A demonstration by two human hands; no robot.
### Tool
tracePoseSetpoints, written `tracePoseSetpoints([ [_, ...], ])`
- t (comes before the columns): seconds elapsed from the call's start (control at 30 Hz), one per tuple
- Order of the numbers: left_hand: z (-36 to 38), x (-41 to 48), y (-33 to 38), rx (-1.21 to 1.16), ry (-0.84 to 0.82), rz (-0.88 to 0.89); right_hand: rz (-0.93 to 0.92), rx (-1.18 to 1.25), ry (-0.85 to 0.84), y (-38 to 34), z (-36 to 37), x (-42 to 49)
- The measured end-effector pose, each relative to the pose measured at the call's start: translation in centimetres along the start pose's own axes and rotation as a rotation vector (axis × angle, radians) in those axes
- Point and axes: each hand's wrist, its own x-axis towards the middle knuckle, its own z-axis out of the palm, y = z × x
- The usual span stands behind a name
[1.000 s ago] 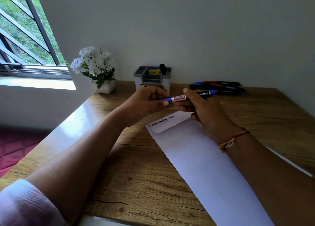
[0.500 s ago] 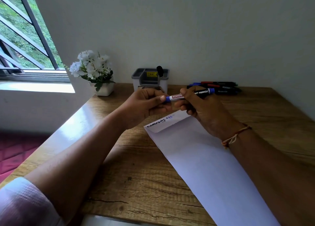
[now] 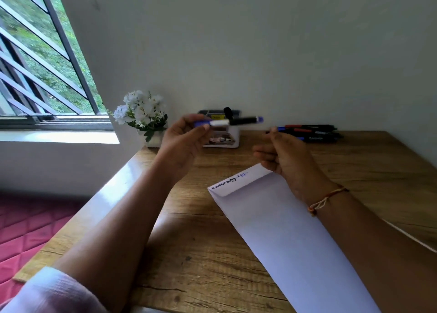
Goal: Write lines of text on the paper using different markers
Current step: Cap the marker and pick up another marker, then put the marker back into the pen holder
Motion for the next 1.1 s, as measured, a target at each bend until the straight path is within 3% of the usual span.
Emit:
tracePoseSetpoints([
  [0.1, -0.7, 0.5, 2.5, 0.026, 0.192, 0.276, -0.134, -0.297, 0.074, 0.6, -0.2, 0.2],
  [0.23, -1.8, 1.6, 3.5, 0.450, 0.515, 0.489, -0.296, -0.600, 0.004, 1.1, -0.2, -0.3],
  [0.3, -1.9, 2.8, 3.3, 0.647, 0.586, 0.514, -0.331, -0.658, -0.024, 1.1, -0.1, -0.4],
  [0.5, -1.8, 6.1, 2.2, 1.001, 0.517, 0.521, -0.374, -0.738, -0.030, 0.8, -0.1, -0.7],
  [0.63, -1.7, 7.8, 1.4, 1.199, 0.439, 0.420, -0.362, -0.772, -0.046, 0.6, 0.0, -0.8],
  [0.73, -1.8, 8.2, 0.5, 1.316, 0.376, 0.320, -0.353, -0.808, -0.053, 0.6, -0.1, -0.7],
  [0.9, -1.6, 7.4, -0.6, 1.436, 0.304, 0.310, -0.309, -0.927, -0.044, 0.9, -0.2, -0.4],
  [0.97, -0.8, 6.9, -0.5, 1.536, 0.303, 0.416, -0.277, -1.009, -0.048, 0.9, -0.2, -0.3],
  [1.03, 1.1, 6.0, -0.6, 1.598, 0.293, 0.668, -0.242, -1.103, -0.047, 0.9, -0.2, -0.1],
  [1.1, 3.7, 5.1, -1.2, 1.533, 0.150, 0.863, -0.199, -1.209, -0.035, 0.6, -0.2, 0.0],
])
